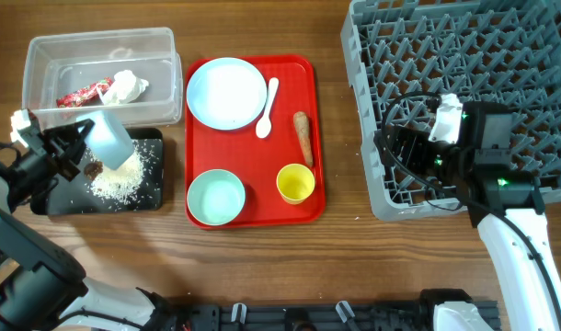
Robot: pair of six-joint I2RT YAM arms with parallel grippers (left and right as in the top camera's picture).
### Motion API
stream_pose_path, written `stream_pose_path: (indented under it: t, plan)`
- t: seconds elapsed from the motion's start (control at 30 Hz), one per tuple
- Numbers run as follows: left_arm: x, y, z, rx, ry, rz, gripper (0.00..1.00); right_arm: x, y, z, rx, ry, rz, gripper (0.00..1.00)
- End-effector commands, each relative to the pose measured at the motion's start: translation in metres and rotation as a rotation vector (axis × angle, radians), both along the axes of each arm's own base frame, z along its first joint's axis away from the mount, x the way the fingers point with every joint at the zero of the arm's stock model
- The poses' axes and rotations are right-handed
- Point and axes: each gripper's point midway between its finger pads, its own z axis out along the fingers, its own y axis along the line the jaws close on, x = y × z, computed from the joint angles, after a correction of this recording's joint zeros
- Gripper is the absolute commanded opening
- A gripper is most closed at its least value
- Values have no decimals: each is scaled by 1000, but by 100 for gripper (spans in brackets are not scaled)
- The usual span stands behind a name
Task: Sort waste into correct bins and load items into the dishwasher rack
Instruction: 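Tip the blue bowl over the black tray to pour out the rice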
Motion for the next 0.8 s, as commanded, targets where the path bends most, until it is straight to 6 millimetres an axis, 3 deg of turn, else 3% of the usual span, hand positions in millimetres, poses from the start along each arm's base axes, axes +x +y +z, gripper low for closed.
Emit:
stream_pose_path:
  t: [0.0,0.77]
  plan:
    - [1,3,9,-36,-24,8,4,3,2,5,2,-8,4,100]
    - [-2,-3,14,-39,-26,-2,4,4,2,5,16,-4,-14,100]
